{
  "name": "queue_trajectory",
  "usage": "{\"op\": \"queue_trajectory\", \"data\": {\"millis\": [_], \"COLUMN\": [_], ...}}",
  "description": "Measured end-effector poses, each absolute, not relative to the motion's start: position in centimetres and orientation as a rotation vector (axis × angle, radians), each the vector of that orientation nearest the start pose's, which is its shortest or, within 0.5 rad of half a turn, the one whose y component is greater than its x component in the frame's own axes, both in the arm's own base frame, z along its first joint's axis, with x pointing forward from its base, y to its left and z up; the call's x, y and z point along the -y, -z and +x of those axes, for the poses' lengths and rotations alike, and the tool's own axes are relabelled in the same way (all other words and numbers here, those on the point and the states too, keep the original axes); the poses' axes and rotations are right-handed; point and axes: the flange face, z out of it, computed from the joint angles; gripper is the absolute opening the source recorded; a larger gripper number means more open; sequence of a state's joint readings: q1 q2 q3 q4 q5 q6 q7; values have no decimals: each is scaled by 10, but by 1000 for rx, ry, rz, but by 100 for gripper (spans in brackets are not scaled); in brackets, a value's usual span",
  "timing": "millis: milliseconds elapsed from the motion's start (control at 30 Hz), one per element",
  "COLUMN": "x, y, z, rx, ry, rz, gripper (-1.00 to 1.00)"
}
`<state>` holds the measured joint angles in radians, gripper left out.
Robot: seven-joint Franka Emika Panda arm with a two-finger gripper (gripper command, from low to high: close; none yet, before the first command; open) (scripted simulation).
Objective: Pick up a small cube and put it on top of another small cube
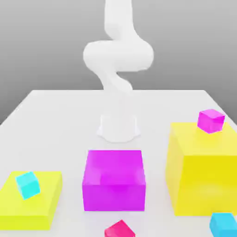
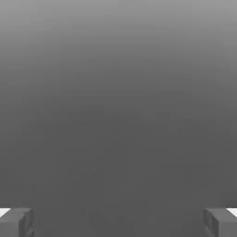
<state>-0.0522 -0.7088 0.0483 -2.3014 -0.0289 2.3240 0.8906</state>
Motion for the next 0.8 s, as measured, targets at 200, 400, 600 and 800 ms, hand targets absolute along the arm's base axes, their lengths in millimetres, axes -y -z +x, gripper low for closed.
{"op": "queue_trajectory", "data": {"millis": [200, 400, 600, 800], "x": [-5, 2, 10, 9], "y": [-590, -490, -386, -287], "z": [451, 500, 526, 530], "rx": [-1467, -1738, -1982, -2190], "ry": [833, 669, 478, 259], "rz": [-2480, -2452, -2374, -2248], "gripper": [0, 0, 0, 0]}}
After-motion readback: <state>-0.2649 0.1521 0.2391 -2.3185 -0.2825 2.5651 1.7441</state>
